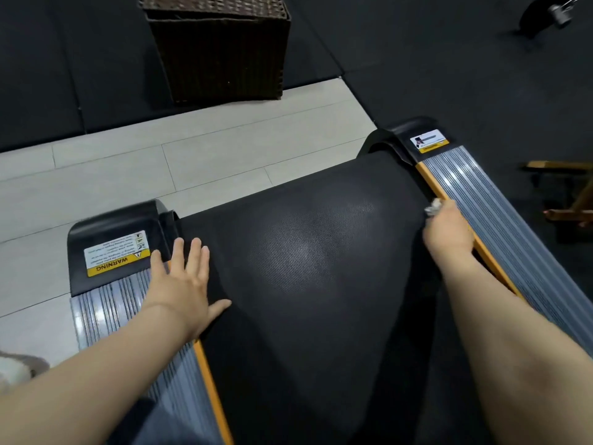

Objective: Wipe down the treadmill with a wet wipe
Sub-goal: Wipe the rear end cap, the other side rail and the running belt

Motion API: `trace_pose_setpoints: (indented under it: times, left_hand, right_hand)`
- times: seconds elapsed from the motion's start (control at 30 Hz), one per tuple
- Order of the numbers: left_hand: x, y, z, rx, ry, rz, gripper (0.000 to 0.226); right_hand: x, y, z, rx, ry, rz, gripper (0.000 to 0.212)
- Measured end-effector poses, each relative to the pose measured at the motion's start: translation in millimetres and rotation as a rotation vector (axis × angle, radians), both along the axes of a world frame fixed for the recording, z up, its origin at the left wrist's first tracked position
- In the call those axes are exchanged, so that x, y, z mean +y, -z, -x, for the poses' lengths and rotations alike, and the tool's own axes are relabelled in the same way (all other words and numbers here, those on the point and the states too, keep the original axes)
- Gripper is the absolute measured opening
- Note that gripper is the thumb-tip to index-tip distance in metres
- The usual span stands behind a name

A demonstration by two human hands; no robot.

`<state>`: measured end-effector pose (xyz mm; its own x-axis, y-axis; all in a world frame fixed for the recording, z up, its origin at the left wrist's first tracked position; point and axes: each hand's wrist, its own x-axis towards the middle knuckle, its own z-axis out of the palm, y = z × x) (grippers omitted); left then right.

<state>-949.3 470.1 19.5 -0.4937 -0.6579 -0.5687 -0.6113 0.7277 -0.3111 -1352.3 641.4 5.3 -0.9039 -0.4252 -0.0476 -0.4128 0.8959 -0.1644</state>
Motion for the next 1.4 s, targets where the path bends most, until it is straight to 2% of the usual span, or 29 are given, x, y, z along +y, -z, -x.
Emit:
trace_pose_setpoints:
  times: [0.07, 0.1, 0.23, 0.3, 0.4, 0.47, 0.6, 0.7, 0.77, 0.87, 0.93, 0.97, 1.03, 1.1, 1.2, 1.27, 1.33, 1.4]
  left_hand:
    - [8.5, 8.0, 5.4, 0.048, -0.074, 0.031, 0.102]
    - [10.2, 12.3, 5.9, 0.132, -0.109, 0.033, 0.102]
    - [12.0, 30.2, -8.6, 0.425, -0.074, 0.048, 0.084]
    - [13.6, 33.4, -9.9, 0.485, -0.079, 0.078, 0.074]
    - [15.3, 32.8, -8.2, 0.535, -0.090, 0.124, 0.069]
    - [15.0, 31.1, -7.6, 0.538, -0.100, 0.121, 0.068]
    - [13.6, 31.8, -9.0, 0.545, -0.122, 0.121, 0.065]
    - [13.5, 29.0, -8.9, 0.609, -0.156, 0.091, 0.063]
    - [13.5, 26.1, -10.7, 0.692, -0.172, 0.048, 0.064]
    - [10.5, 19.6, -11.2, 0.891, -0.312, -0.030, 0.066]
    - [-1.6, 15.4, -12.8, 1.037, -0.468, -0.044, 0.062]
    - [-9.1, 13.8, -15.0, 1.074, -0.513, -0.039, 0.061]
    - [-21.8, 13.6, -22.8, 1.070, -0.528, -0.022, 0.064]
    - [-27.9, 17.9, -29.3, 1.016, -0.501, 0.009, 0.062]
    - [-23.6, 24.1, -32.7, 0.928, -0.382, 0.065, 0.057]
    - [-23.2, 24.7, -33.8, 0.917, -0.373, 0.088, 0.060]
    - [-25.8, 25.4, -35.0, 0.887, -0.396, 0.101, 0.064]
    - [-28.0, 26.6, -35.2, 0.851, -0.406, 0.090, 0.067]
  right_hand:
    - [0.1, 3.3, -0.7, 0.014, 0.118, 0.036, 0.004]
    - [-7.2, 4.7, -12.3, 0.035, 0.088, 0.056, 0.009]
    - [-20.3, 17.3, -59.0, -0.003, -0.401, 0.077, 0.009]
    - [-5.2, 15.6, -42.3, 0.042, -0.490, -0.020, 0.010]
    - [11.7, 6.0, 5.7, 0.180, -0.361, -0.146, 0.031]
    - [10.0, 3.9, 22.3, 0.170, -0.228, -0.187, 0.028]
    - [-14.4, 10.8, -6.6, 0.050, -0.085, 0.022, 0.027]
    - [-49.0, 18.4, -62.2, -0.022, -0.140, 0.144, 0.040]
    - [-77.8, 16.7, -124.8, -0.097, -0.312, 0.162, 0.038]
    - [-110.6, 10.3, -240.7, -0.263, -0.795, 0.166, 0.032]
    - [-113.9, 11.0, -292.0, -0.242, -1.104, 0.117, 0.042]
    - [-113.7, 13.8, -297.1, -0.189, -1.156, 0.108, 0.043]
    - [-116.1, 13.3, -273.9, -0.108, -1.036, 0.073, 0.035]
    - [-113.5, 16.2, -220.7, -0.084, -0.762, 0.037, 0.025]
    - [-93.7, 12.9, -148.2, 0.061, -0.421, 0.172, 0.021]
    - [-91.1, 19.5, -142.2, 0.048, -0.413, 0.250, 0.018]
    - [-99.1, 27.0, -153.6, -0.003, -0.488, 0.224, 0.020]
    - [-107.2, 28.7, -166.4, 0.036, -0.569, 0.191, 0.040]
